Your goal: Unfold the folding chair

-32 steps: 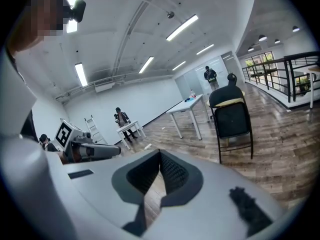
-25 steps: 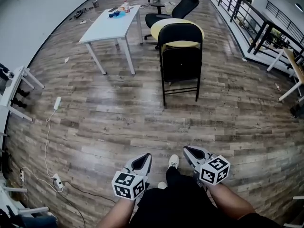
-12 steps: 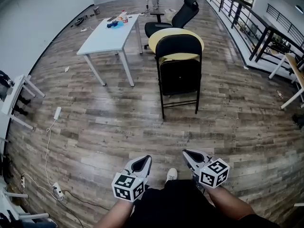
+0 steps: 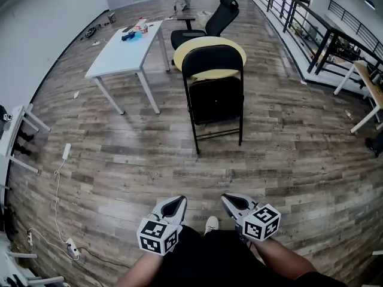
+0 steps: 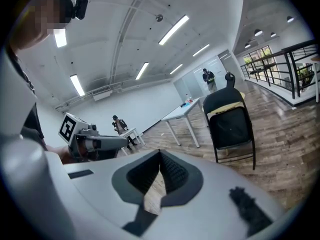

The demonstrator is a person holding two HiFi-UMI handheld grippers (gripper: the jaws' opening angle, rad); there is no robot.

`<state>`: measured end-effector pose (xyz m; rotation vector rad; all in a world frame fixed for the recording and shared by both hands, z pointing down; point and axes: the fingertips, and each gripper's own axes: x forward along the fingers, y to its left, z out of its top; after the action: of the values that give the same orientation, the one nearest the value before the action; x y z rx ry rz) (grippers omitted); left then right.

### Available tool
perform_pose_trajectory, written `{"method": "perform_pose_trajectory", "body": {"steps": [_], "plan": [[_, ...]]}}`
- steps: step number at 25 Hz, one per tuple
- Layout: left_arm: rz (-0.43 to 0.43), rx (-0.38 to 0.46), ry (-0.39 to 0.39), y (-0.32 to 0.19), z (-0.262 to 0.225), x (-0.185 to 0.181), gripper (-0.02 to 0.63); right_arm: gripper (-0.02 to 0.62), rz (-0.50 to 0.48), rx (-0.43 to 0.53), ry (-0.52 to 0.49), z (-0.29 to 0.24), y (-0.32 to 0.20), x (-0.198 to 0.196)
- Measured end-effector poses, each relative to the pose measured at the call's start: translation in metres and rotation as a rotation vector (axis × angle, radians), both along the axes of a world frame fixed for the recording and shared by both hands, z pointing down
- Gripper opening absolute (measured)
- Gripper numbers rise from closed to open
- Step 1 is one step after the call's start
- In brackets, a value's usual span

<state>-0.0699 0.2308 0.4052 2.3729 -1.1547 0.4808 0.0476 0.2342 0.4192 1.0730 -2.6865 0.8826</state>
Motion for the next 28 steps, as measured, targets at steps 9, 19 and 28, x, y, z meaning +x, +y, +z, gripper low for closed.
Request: {"method": "perform_pose_trajectory", "body": {"steps": [9, 19, 28], "plan": [[0.011, -0.014, 0.019, -0.008, 0.009, 0.000, 0.008, 0.005, 0.012, -0.015, 0.011, 0.010, -0.002, -0.003], [-0.016, -0.033, 0.035, -0.035, 0.019, -0.028, 0.008, 0.005, 0.036, -0.030, 0.032, 0.010, -0.027, -0.016], [-0.052, -0.071, 0.054, -0.066, 0.036, -0.072, 0.008, 0.005, 0.002, -0.080, 0.053, 0.027, -0.066, -0.062]]}}
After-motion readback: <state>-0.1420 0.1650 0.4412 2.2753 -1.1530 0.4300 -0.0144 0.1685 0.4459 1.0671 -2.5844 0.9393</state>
